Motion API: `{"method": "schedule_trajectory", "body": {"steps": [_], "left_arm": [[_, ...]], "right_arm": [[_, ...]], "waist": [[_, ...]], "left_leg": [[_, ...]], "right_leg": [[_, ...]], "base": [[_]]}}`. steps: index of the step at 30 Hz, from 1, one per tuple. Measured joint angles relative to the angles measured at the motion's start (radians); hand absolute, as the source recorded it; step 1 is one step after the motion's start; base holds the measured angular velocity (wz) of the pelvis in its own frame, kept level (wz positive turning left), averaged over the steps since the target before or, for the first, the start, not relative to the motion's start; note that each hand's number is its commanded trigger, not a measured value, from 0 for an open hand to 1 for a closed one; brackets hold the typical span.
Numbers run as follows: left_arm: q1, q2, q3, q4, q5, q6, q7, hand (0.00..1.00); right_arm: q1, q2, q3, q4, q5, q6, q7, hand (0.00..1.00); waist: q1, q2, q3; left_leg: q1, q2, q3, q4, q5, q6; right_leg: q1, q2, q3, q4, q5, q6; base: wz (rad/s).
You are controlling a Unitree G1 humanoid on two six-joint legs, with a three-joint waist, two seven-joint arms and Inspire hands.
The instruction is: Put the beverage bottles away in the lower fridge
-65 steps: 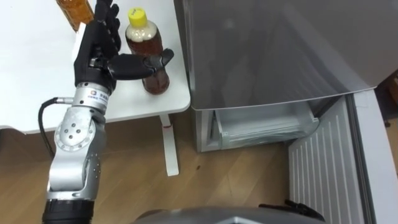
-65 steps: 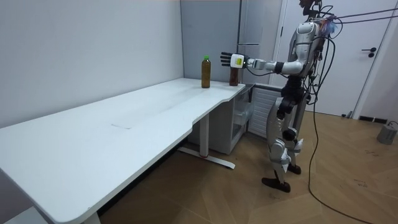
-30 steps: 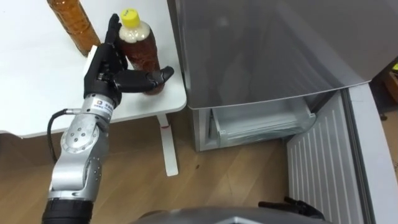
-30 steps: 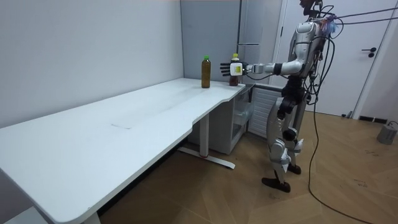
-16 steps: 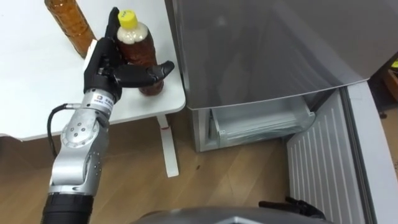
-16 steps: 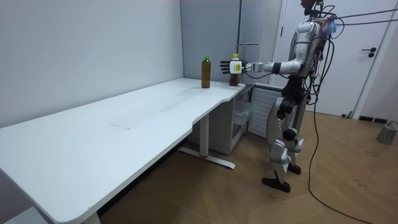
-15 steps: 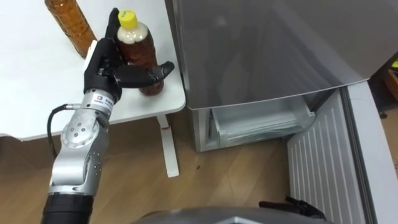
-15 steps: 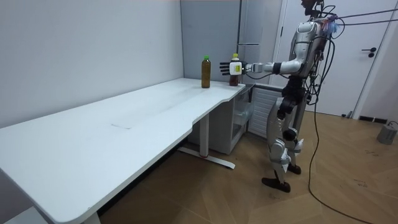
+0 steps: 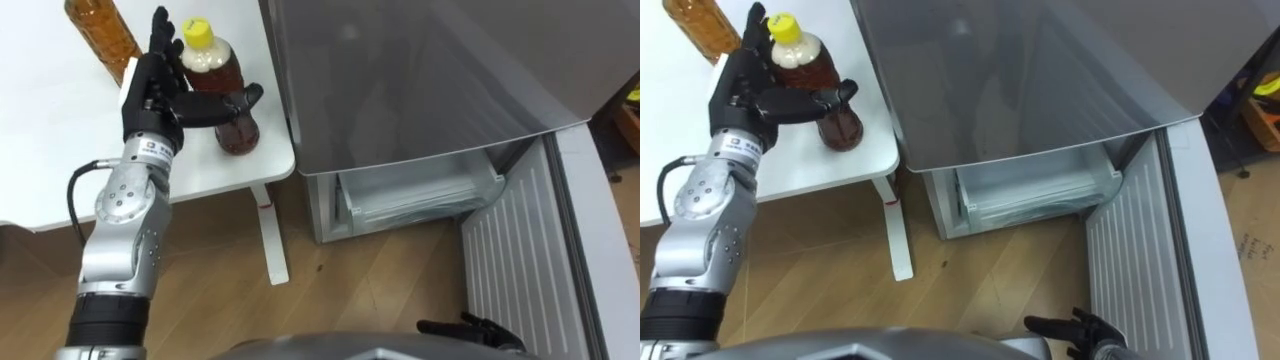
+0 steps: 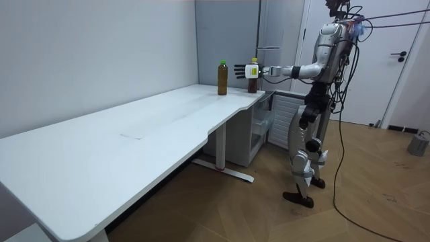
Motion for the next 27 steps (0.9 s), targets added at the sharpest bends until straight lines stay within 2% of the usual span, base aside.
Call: {"method": "schedule_trajectory", "body": {"steps": [10, 27], "left_arm": [[0.000, 0.000, -0.001, 0.000, 0.000, 0.001, -0.010, 1.00], [0.000, 0.002, -0.002, 0.001, 0.001, 0.028, -0.038, 1.00]], "right_arm": [[0.000, 0.000, 0.000, 0.000, 0.000, 0.001, 0.017, 0.00], [-0.002, 0.001, 0.000, 0.003, 0.000, 0.010, 0.022, 0.00]], "waist": [[-0.001, -0.007, 0.0000], [0.000, -0.013, -0.0023]], "left_leg": [[0.002, 0.001, 0.007, -0.001, 0.000, 0.000], [-0.001, 0.004, 0.012, -0.006, 0.000, 0.000]], "right_leg": [[-0.001, 0.000, 0.006, 0.001, 0.000, 0.000], [-0.001, 0.001, 0.011, 0.013, 0.000, 0.000]], "base": [[0.00], [0.00]]}}
